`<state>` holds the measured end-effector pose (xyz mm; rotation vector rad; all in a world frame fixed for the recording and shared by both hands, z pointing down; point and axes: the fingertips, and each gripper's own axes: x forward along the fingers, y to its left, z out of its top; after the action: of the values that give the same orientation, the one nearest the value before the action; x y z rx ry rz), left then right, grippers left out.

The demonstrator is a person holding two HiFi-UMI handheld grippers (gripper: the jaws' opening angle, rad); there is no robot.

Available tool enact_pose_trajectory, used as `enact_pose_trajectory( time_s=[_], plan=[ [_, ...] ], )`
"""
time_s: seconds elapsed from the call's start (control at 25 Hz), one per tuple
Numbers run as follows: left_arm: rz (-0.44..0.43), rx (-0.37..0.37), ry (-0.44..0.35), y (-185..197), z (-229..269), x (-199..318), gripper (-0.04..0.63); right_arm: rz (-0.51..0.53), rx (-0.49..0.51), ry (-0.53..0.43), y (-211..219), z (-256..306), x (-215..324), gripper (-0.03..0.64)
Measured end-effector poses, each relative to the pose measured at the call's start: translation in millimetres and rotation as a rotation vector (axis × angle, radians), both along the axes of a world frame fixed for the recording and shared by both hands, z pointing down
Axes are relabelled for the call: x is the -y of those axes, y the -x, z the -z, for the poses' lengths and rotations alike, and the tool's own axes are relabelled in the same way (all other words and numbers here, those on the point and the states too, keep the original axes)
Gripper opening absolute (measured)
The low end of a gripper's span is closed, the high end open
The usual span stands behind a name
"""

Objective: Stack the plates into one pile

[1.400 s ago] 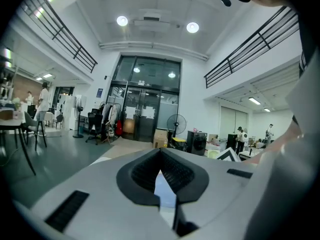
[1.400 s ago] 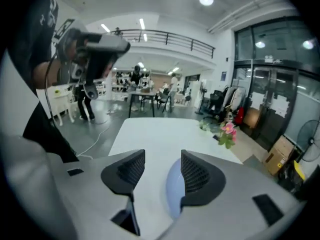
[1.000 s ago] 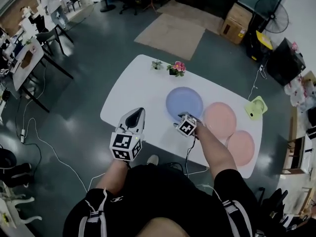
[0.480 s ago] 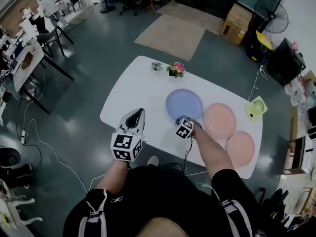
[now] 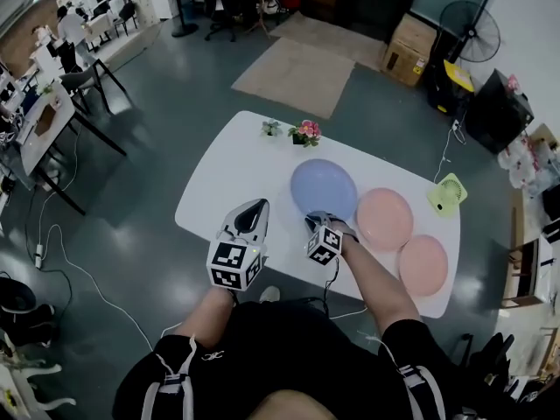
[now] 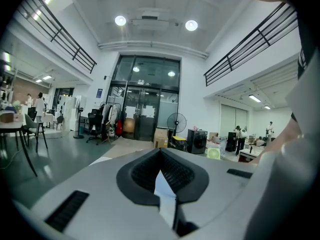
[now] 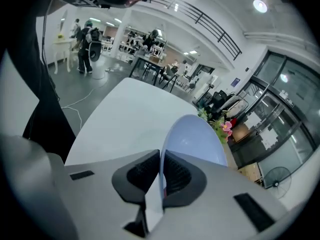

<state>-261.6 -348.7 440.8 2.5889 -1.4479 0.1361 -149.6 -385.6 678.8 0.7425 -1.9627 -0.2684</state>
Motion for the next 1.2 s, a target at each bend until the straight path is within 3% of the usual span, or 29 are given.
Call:
enact_pose_trajectory(
  time_s=[0.2,0.48,0.88,1.2],
  plan=[
    [-0.055,-0.008,-0.007,-19,5,-3,0.012,-0.009,-0.037,-0.069,-19,19,-15,0.041],
    [-0.187,-0.022,0.008,-66,-1,-4,0.012,-0.183,-0.073,-0.097,-87,23,-28,0.043],
    [-0.357,-0.022,0.004,-147,4,-10,0.012,-0.388,-0.135,-0.065,-195,7,-61,0.046],
    [-0.380,-0.005,0.006,-175,0,-8,0.012,-0.446,-0.148,-0.017,-232,-28,-60,0.051]
  ],
)
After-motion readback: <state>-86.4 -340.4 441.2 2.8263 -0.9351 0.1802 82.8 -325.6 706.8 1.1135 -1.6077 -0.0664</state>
